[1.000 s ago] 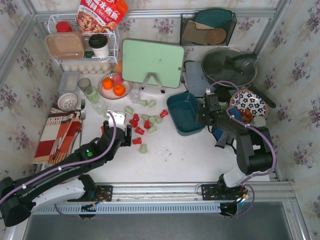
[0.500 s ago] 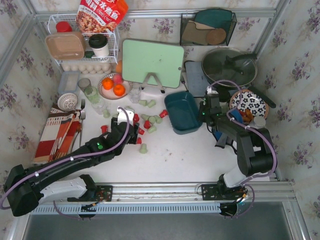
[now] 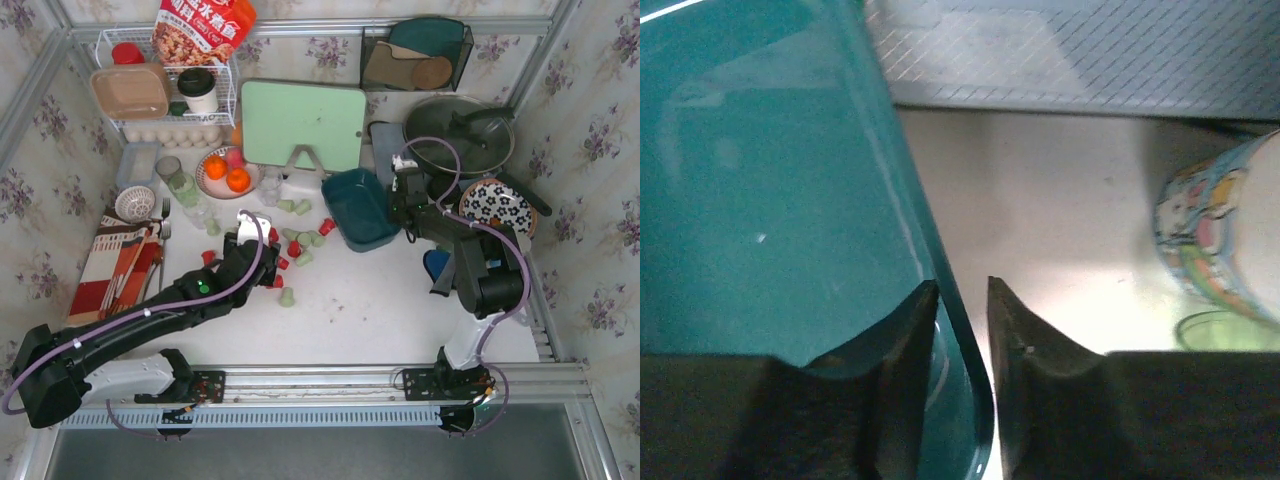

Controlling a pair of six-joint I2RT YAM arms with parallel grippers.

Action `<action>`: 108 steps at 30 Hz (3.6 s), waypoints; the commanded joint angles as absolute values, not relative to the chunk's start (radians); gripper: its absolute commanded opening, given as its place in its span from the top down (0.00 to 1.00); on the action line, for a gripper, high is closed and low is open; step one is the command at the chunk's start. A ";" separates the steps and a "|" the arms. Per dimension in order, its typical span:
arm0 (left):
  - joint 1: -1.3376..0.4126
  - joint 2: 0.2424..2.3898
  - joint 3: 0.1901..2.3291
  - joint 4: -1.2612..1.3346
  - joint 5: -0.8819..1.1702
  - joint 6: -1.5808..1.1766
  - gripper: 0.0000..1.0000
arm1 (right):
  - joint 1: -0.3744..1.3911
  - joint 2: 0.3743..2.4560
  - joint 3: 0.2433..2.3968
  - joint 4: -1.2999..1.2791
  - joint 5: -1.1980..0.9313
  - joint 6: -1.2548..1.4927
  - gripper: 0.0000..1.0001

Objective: Mix the coffee capsules in the storage basket

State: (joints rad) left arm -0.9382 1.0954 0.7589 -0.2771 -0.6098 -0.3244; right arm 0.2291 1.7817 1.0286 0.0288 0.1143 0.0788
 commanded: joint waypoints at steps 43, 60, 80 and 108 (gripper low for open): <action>-0.989 1.505 0.949 -0.547 -0.342 -0.778 0.35 | 0.470 1.010 0.560 0.204 0.290 0.156 0.32; -0.989 1.692 1.020 -0.535 -0.352 -0.802 0.42 | 0.470 1.025 0.560 0.206 0.250 0.155 0.32; -0.932 1.549 1.128 -0.217 -0.251 -0.438 0.79 | 0.471 0.968 0.531 0.222 0.315 0.161 0.33; -0.775 2.100 1.628 -0.009 -0.014 -0.306 0.53 | 0.470 0.887 0.482 0.261 0.402 0.176 0.32</action>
